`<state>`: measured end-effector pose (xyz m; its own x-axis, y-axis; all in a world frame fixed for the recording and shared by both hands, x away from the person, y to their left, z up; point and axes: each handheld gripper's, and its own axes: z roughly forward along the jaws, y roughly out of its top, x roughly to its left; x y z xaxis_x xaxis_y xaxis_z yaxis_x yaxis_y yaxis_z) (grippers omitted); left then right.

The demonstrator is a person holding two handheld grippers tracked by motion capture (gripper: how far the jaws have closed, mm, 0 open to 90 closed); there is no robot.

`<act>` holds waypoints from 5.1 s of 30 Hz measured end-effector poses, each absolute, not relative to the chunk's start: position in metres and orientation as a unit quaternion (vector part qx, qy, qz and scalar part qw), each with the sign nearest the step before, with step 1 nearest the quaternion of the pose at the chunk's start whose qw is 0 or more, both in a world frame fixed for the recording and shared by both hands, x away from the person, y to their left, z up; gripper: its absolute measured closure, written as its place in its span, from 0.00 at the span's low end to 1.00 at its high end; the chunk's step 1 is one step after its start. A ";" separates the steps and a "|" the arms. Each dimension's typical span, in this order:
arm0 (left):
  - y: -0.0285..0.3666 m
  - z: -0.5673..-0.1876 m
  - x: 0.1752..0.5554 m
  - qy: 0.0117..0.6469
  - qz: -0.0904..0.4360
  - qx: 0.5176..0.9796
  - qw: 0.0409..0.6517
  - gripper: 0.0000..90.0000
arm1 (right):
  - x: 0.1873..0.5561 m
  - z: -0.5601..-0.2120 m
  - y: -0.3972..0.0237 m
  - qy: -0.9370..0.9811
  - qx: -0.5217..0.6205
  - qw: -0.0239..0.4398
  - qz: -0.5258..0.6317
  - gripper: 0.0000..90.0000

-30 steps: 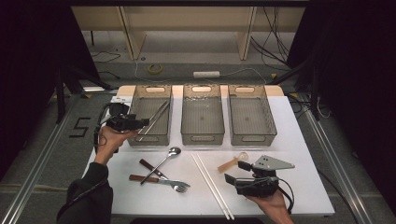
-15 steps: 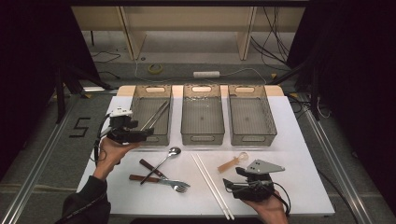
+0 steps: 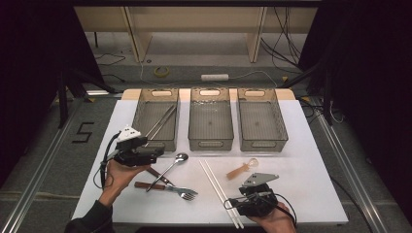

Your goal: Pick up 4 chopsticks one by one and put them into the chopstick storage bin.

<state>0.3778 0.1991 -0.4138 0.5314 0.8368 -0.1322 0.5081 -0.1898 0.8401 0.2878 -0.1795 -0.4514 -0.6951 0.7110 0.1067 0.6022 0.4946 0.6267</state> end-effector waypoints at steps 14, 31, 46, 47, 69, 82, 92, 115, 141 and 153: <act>0.199 -0.426 0.351 0.441 0.181 0.755 0.450 0.22 | 0.288 -0.457 -0.172 0.875 0.380 0.061 0.293 0.64; 0.199 -0.429 0.338 0.439 0.182 0.761 0.442 0.20 | 0.285 -0.462 -0.168 0.879 0.383 0.056 0.280 0.74; 0.198 -0.430 0.330 0.439 0.178 0.762 0.442 0.19 | 0.282 -0.466 -0.163 0.879 0.385 0.055 0.274 0.80; 0.198 -0.430 0.329 0.439 0.177 0.762 0.442 0.19 | 0.282 -0.467 -0.162 0.880 0.385 0.053 0.272 0.80; 0.197 -0.431 0.328 0.437 0.178 0.765 0.439 0.18 | 0.280 -0.472 -0.156 0.891 0.375 0.075 0.246 0.86; 0.196 -0.431 0.327 0.433 0.177 0.769 0.436 0.18 | 0.282 -0.472 -0.156 0.890 0.378 0.094 0.237 0.92; 0.196 -0.431 0.327 0.432 0.177 0.769 0.437 0.18 | 0.286 -0.472 -0.159 0.882 0.397 0.080 0.242 0.94; 0.196 -0.430 0.328 0.428 0.172 0.770 0.441 0.19 | 0.291 -0.458 -0.170 0.875 0.385 0.092 0.277 0.94; 0.193 -0.430 0.328 0.422 0.168 0.774 0.441 0.20 | 0.295 -0.443 -0.191 0.852 0.396 0.091 0.331 0.94; 0.175 -0.427 0.329 0.383 0.143 0.796 0.446 0.21 | 0.293 -0.434 -0.192 0.852 0.385 0.091 0.343 0.94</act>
<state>0.3288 0.1751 -0.4271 0.6652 0.7380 -0.1135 0.4826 -0.3091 0.8195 0.2934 -0.1923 -0.4341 -0.6876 0.7179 0.1086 0.5927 0.4686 0.6550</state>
